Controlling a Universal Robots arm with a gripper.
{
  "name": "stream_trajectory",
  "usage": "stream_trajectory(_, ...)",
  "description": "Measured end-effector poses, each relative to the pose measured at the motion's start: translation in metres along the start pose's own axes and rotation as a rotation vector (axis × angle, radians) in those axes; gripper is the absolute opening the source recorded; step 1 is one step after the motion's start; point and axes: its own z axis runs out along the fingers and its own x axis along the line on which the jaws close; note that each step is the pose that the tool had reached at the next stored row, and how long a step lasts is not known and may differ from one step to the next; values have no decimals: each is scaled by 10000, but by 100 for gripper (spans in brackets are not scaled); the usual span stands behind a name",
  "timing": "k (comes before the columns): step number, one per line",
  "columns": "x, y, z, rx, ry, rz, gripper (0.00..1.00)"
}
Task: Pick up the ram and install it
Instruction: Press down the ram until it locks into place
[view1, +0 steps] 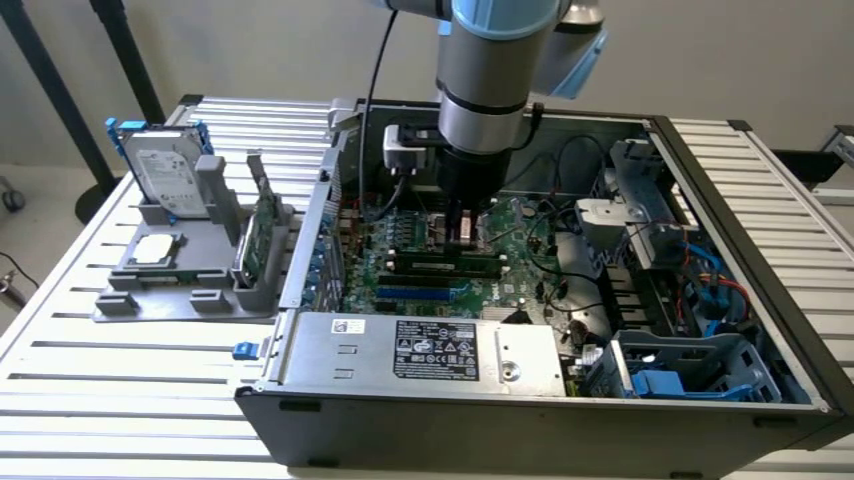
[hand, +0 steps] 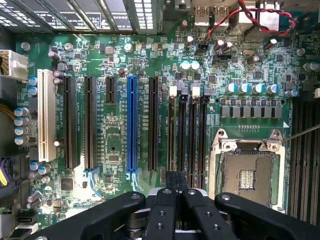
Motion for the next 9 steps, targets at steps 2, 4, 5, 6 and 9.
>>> stream_trajectory(2,0,2,14,5,0,0,11)
stream_trajectory(4,1,4,26,8,6,1,11)
stream_trajectory(5,2,5,32,9,9,0,11)
stream_trajectory(6,2,6,39,11,8,0,11)
stream_trajectory(9,2,7,54,17,2,0,11)
